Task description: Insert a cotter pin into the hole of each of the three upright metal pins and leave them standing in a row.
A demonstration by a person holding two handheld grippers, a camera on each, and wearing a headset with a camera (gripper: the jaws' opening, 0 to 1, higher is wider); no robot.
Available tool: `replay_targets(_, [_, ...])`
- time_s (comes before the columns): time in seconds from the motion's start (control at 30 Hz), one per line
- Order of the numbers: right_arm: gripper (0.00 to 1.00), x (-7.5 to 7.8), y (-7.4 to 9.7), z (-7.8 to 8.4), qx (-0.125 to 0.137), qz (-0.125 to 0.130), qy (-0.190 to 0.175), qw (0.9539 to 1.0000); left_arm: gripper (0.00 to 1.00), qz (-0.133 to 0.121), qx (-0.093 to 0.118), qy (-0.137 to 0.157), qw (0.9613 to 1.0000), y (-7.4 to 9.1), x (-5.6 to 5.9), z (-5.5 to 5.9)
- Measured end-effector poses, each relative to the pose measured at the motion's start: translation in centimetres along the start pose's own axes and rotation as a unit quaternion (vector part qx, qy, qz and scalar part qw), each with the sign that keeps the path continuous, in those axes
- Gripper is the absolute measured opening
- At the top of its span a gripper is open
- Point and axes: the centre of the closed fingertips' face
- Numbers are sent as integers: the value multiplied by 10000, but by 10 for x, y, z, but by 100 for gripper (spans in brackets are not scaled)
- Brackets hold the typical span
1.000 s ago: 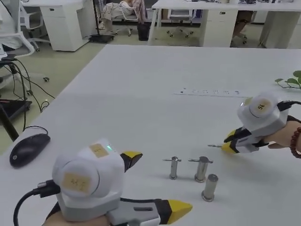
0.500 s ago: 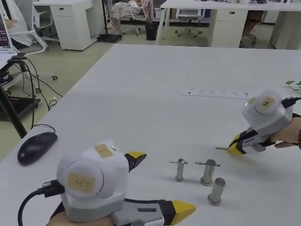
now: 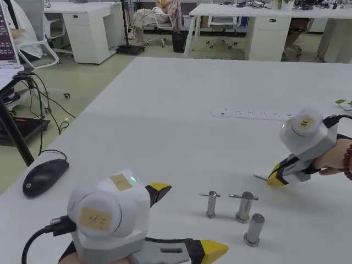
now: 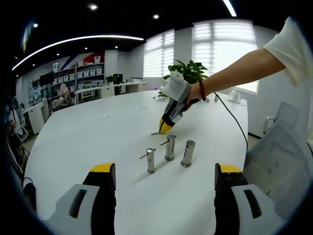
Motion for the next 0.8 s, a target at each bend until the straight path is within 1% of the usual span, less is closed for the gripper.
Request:
replay_targets(0.03, [4, 1, 0, 1, -9, 44, 3, 10000, 82, 1, 1, 13, 10000, 0, 0, 0])
replay_targets(0.17, [4, 1, 2, 3, -4, 75, -13, 10000, 82, 1, -9, 33, 10000, 0, 0, 1])
replay_targets(0.3, [3, 3, 9, 1, 51, 140, 45, 9999, 81, 46, -23, 47, 10000, -1, 1, 2])
replay_targets(0.33, [3, 4, 12, 0, 90, 157, 33, 9998, 79, 85, -5, 95, 9999, -1, 2, 2])
replay_targets(0.43, [3, 3, 17, -2, 135, 186, 88, 9997, 79, 111, 185, 257, 9994, 1, 0, -4])
replay_targets(0.57, [3, 1, 24, -4, 207, 224, 144, 9994, 78, 64, 185, 269, 9994, 2, -2, -4])
replay_targets(0.7, [3, -4, 34, -9, 324, 244, 354, 9985, 77, 95, 176, 256, 9995, 1, 0, -5])
replay_targets(0.8, [3, -8, 44, -18, 485, 273, 470, 9973, 77, 135, 161, 194, 9996, 0, 4, -9])
Point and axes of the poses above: the centre of the closed fingertips' face, and the gripper's own axes: y roughly backward along the fingers, x roughly to its right, z roughly out of its underside, and after that the axes turned 13 degrees about z, right-handed
